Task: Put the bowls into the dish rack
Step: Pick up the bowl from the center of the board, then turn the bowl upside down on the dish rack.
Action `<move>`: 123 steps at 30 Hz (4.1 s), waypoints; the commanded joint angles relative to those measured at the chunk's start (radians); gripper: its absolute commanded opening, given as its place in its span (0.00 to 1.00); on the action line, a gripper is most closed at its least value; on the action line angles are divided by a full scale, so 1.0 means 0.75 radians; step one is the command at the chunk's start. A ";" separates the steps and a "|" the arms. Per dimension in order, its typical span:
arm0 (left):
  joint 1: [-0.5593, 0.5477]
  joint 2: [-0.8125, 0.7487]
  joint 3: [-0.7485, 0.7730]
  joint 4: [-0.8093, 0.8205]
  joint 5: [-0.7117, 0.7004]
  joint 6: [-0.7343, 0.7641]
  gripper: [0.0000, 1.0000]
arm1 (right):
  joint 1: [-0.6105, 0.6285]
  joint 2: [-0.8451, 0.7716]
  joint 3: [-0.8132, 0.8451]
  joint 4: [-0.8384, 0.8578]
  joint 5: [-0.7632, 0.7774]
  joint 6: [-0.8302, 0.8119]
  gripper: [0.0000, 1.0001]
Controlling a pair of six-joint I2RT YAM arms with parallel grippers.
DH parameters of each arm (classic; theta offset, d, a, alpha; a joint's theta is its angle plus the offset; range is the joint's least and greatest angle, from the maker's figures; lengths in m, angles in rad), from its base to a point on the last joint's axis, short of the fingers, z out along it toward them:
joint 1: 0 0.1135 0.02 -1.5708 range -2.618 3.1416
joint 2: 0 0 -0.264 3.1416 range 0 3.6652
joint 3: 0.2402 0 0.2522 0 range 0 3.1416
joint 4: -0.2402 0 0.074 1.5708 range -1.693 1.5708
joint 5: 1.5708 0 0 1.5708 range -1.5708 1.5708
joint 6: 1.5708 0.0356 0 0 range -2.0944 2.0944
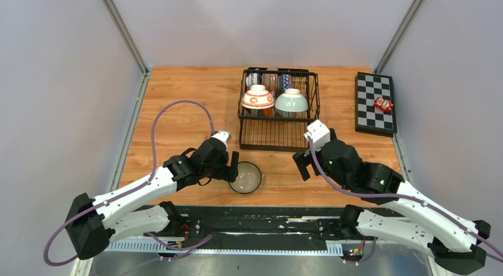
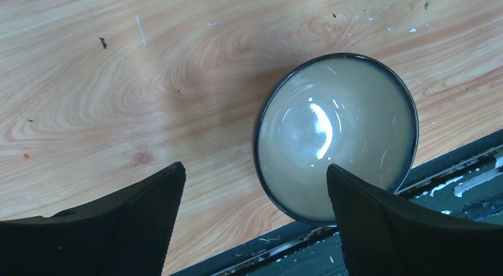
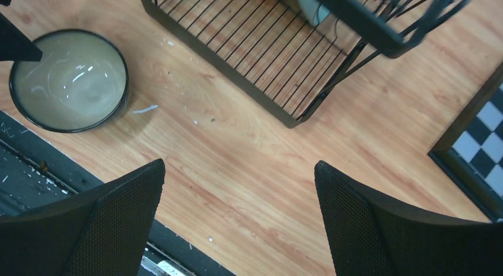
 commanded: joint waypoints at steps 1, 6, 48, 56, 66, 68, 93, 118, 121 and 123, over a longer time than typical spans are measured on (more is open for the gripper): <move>-0.002 0.072 -0.034 0.114 0.041 -0.033 0.87 | 0.015 0.016 -0.082 0.048 -0.051 0.101 0.97; -0.002 0.162 -0.056 0.165 0.047 -0.047 0.77 | 0.016 0.032 -0.167 0.102 -0.091 0.154 0.96; 0.002 0.076 -0.126 0.376 0.180 -0.101 0.00 | 0.014 0.025 -0.421 0.447 -0.437 0.514 0.96; 0.005 -0.091 -0.181 0.451 0.215 -0.119 0.00 | 0.015 -0.072 -0.495 0.626 -0.573 0.558 0.98; 0.008 -0.278 -0.253 0.549 0.263 -0.119 0.00 | 0.016 -0.062 -0.465 0.718 -0.702 0.525 0.95; 0.008 -0.288 -0.255 0.548 0.263 -0.121 0.00 | 0.018 -0.012 -0.425 0.711 -0.712 0.523 0.93; 0.008 -0.433 -0.278 0.513 0.204 -0.150 0.00 | 0.194 0.365 -0.077 0.545 -0.411 0.430 0.79; 0.012 -0.845 -0.512 0.926 0.184 -0.339 0.00 | 0.211 0.244 -0.265 0.960 -0.620 0.752 1.00; 0.012 -0.862 -0.528 0.971 0.190 -0.361 0.00 | 0.216 0.220 -0.281 1.007 -0.630 0.774 1.00; 0.012 -0.863 -0.536 0.993 0.193 -0.370 0.00 | 0.219 0.212 -0.279 1.016 -0.628 0.781 1.00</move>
